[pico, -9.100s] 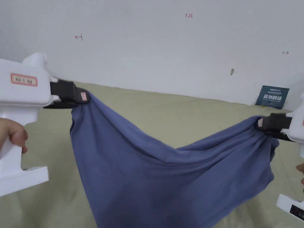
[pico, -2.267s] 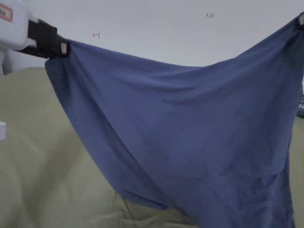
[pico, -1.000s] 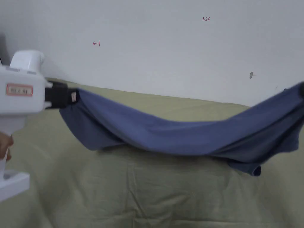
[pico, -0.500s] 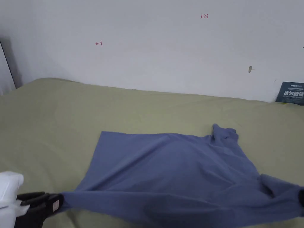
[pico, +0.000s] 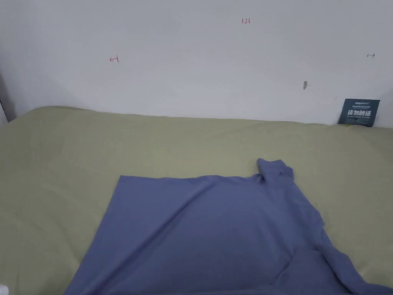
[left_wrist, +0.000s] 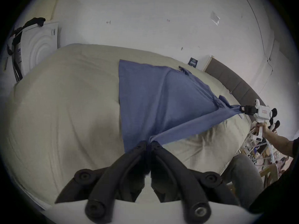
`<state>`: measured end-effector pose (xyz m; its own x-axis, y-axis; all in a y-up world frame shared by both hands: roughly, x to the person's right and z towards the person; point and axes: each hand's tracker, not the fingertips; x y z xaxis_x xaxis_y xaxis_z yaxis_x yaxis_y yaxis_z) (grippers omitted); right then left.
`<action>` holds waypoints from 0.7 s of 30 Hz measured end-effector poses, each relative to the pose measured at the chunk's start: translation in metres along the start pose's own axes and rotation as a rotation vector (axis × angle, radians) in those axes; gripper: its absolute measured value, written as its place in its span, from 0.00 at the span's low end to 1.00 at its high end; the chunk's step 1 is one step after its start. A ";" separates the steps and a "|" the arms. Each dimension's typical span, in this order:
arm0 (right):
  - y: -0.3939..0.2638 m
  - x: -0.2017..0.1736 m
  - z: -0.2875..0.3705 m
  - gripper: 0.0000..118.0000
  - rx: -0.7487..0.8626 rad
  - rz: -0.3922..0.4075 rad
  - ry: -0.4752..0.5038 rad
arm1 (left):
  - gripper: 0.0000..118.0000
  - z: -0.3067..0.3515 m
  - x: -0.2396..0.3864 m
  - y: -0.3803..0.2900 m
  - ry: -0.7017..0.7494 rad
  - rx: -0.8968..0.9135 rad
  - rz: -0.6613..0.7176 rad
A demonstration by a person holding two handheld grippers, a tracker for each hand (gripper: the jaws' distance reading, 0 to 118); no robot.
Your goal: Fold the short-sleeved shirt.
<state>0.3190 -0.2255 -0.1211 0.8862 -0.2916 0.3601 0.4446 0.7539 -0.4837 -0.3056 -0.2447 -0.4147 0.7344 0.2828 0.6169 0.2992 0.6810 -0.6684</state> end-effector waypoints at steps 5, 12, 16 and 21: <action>-0.016 -0.001 0.013 0.24 -0.014 -0.171 -0.027 | 0.54 0.004 -0.004 -0.026 0.084 -0.038 0.105; -0.005 -0.072 0.051 0.76 0.117 -0.077 -0.117 | 0.72 0.047 0.038 -0.004 0.135 0.112 0.256; -0.015 -0.124 0.058 0.66 0.078 0.045 -0.213 | 0.36 0.046 0.110 0.016 0.310 0.115 0.061; -0.066 -0.172 0.059 0.01 0.069 0.212 -0.302 | 0.00 0.043 0.190 -0.016 0.418 0.222 -0.004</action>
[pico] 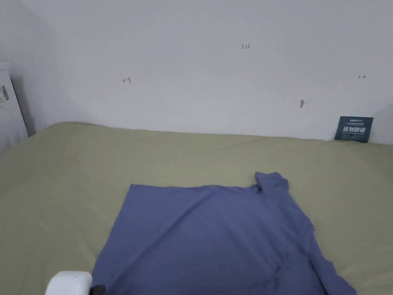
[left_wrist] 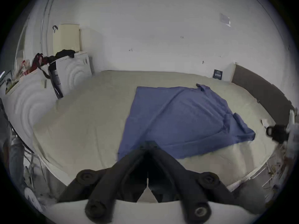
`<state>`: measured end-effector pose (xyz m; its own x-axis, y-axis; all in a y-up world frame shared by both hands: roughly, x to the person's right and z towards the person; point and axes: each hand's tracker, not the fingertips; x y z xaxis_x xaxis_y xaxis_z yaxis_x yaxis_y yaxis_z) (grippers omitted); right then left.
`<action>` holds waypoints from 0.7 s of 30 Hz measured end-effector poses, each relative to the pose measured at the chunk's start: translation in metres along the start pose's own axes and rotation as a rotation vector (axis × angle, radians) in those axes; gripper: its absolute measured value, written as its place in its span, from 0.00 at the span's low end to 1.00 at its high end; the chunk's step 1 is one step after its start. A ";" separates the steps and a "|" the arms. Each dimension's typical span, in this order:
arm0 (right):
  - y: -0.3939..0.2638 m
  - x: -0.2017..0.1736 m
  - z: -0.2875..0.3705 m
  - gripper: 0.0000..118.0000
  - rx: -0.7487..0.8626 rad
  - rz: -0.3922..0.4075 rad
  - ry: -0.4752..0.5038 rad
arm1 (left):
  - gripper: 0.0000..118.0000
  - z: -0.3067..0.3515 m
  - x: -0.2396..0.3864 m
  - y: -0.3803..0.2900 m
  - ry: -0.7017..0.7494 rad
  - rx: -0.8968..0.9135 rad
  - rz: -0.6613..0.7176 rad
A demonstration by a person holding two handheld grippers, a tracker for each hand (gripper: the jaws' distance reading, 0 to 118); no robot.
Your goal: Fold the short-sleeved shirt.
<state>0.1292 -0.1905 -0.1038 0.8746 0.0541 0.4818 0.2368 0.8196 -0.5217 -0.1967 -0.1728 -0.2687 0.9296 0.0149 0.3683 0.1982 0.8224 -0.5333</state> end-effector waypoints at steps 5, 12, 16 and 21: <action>-0.051 -0.030 0.015 0.01 -0.106 0.006 0.110 | 0.00 0.020 0.043 -0.067 0.070 -0.037 -0.053; -0.071 -0.040 0.019 0.01 -0.138 0.027 0.116 | 0.00 0.023 0.043 -0.102 0.065 -0.187 0.000; -0.053 -0.037 0.017 0.01 -0.095 0.026 0.100 | 0.00 0.020 0.031 -0.082 0.045 -0.173 0.058; -0.025 -0.017 0.021 0.01 0.034 -0.018 0.226 | 0.16 -0.010 -0.007 -0.048 0.053 -0.036 0.014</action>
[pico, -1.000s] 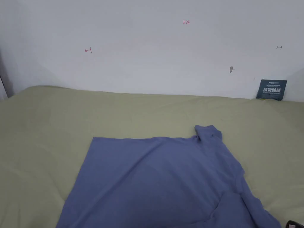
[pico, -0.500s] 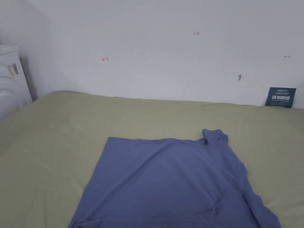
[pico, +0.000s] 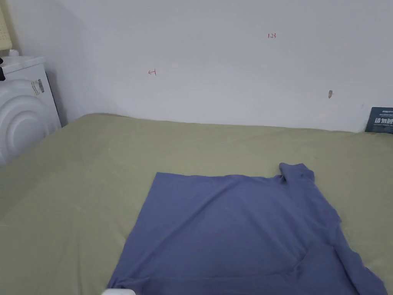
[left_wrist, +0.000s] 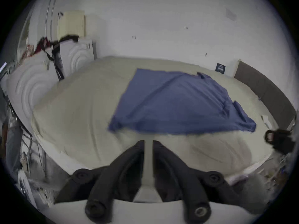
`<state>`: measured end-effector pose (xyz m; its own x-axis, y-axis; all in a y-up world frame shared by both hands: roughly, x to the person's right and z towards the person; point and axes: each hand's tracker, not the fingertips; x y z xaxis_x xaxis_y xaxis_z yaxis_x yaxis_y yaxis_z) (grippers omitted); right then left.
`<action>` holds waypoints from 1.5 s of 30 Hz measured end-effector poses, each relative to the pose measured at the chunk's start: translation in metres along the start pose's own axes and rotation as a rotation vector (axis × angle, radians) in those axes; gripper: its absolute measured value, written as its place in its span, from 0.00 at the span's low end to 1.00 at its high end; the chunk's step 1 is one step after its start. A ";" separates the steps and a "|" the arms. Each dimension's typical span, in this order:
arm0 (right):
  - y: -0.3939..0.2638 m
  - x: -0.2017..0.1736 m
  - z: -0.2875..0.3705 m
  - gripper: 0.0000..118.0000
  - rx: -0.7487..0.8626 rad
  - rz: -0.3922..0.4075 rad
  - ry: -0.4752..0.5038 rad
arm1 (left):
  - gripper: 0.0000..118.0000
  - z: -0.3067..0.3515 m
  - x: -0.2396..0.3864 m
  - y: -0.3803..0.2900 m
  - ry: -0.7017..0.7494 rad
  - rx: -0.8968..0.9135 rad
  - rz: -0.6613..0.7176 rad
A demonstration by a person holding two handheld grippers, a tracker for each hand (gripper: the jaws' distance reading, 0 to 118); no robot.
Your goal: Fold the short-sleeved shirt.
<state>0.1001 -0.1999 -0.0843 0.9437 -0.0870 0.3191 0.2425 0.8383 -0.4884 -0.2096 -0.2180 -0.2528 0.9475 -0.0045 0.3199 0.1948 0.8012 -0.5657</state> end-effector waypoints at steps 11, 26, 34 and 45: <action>0.031 0.073 -0.007 0.02 0.039 -0.084 -0.081 | 0.60 -0.112 -0.049 0.019 -0.060 -0.142 -0.125; 0.046 0.177 -0.142 0.85 -0.264 -0.033 -0.073 | 0.03 -0.118 -0.050 0.027 -0.157 -0.176 -0.011; 0.029 0.156 -0.174 0.02 -0.242 0.186 -0.118 | 0.03 -0.122 -0.050 0.025 -0.173 -0.187 -0.001; 0.067 0.159 -0.136 0.02 -0.083 0.069 -0.065 | 0.03 -0.103 -0.061 0.056 -0.226 -0.107 0.011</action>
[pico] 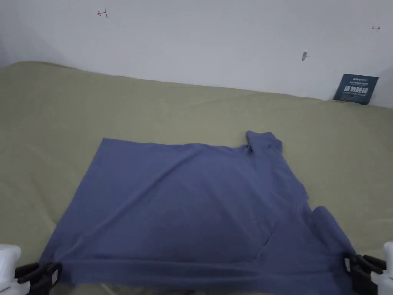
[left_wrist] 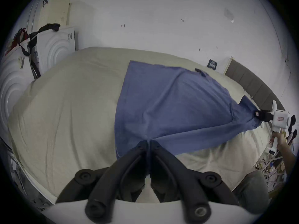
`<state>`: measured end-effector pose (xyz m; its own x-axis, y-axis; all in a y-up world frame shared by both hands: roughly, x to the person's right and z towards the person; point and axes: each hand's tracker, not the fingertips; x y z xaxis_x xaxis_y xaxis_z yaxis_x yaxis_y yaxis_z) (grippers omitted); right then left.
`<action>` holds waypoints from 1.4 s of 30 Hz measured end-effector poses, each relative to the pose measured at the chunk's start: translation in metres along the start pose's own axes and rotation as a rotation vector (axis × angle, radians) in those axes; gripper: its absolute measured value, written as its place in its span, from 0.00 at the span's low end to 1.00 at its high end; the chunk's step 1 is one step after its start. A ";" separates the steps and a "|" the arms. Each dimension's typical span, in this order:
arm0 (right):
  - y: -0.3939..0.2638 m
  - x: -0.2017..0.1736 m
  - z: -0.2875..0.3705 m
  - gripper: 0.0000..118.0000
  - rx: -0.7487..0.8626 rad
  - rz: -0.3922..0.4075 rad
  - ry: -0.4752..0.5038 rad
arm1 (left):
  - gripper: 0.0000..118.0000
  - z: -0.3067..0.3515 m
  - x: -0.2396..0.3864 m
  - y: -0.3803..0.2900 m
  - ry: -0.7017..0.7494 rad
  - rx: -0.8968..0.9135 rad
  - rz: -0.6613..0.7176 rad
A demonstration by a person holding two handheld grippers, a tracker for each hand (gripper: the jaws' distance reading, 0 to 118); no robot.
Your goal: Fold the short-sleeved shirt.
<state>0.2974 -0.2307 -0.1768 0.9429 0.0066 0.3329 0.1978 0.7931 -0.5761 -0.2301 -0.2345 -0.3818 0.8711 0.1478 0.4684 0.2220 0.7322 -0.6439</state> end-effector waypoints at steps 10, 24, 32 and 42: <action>0.103 0.023 -0.057 0.02 -0.182 -0.129 0.048 | 0.03 -0.031 -0.020 0.106 -0.067 -0.021 -0.026; 0.185 0.010 -0.214 0.06 -0.377 -0.171 -0.006 | 0.07 -0.177 -0.031 0.190 0.010 -0.231 -0.082; 0.176 0.000 -0.186 0.62 0.009 -0.128 0.081 | 0.18 -0.159 -0.051 0.192 0.108 -0.092 0.039; 0.104 -0.070 -0.028 0.62 0.167 0.041 -0.037 | 0.49 -0.009 0.059 0.114 0.190 0.257 -0.171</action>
<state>0.2592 -0.1652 -0.2811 0.9383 0.0606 0.3405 0.1094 0.8820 -0.4584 -0.1491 -0.1484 -0.4332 0.9022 -0.0999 0.4195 0.2752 0.8824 -0.3817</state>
